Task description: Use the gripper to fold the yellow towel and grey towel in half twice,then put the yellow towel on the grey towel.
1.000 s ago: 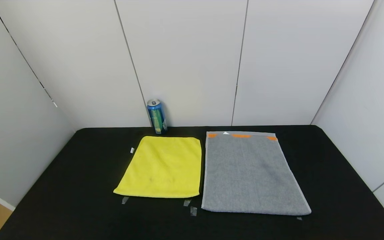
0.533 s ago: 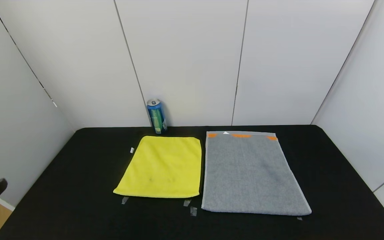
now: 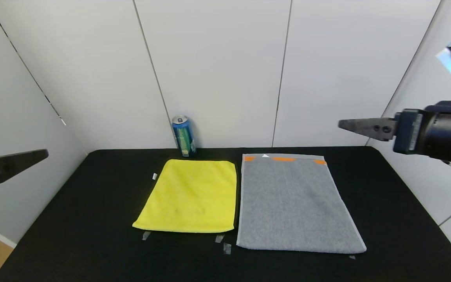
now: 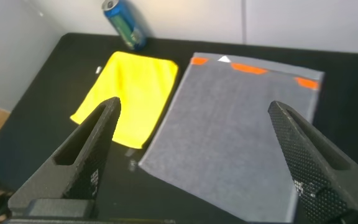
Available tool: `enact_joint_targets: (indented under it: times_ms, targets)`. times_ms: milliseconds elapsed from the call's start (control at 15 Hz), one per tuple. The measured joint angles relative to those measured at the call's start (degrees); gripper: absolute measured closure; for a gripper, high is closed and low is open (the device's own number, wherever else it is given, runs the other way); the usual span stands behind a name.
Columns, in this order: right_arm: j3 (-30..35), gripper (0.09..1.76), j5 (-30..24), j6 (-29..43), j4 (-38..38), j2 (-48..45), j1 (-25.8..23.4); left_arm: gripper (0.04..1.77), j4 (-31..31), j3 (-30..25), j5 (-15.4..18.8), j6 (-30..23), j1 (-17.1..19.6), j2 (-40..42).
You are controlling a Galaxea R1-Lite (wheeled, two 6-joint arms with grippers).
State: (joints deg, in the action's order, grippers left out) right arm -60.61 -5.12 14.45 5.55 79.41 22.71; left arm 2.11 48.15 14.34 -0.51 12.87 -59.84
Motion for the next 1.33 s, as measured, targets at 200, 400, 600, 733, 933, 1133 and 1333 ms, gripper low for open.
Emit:
enact_joint_targets:
  times_ms: [200, 400, 600, 733, 933, 1133, 1333]
  targets:
    - [-6.4, 0.14, -0.1, 1.8, -0.1, 9.6, 4.6, 0.09, -0.4, 2.7, 8.7, 0.0, 6.7, -8.0]
    - [-12.1, 0.14, -0.5, 4.8, -0.2, 18.4, 9.4, 0.09, -2.2, 3.6, 10.9, -0.3, 8.8, -15.6]
    - [-17.4, 0.14, -2.5, 8.7, -0.2, 26.0, 13.2, 0.09, -2.5, 4.1, 13.5, -0.7, 8.4, -22.5]
    - [-20.5, 0.14, -5.9, 10.7, -0.3, 30.6, 14.2, 0.09, -2.6, 4.4, 14.2, -0.7, 8.1, -27.1]
    - [-24.6, 0.14, -9.2, 13.2, -0.3, 37.4, 14.5, 0.09, -2.6, 5.7, 16.3, -0.5, 8.2, -34.8]
    - [-28.2, 0.14, -11.6, 14.6, -0.4, 44.0, 14.0, 0.09, -2.5, 7.3, 18.1, -0.2, 7.7, -41.8]
    - [-29.7, 0.14, -12.1, 14.8, -2.3, 49.0, 13.9, 0.09, -2.3, 8.1, 20.8, -0.1, 6.6, -47.3]
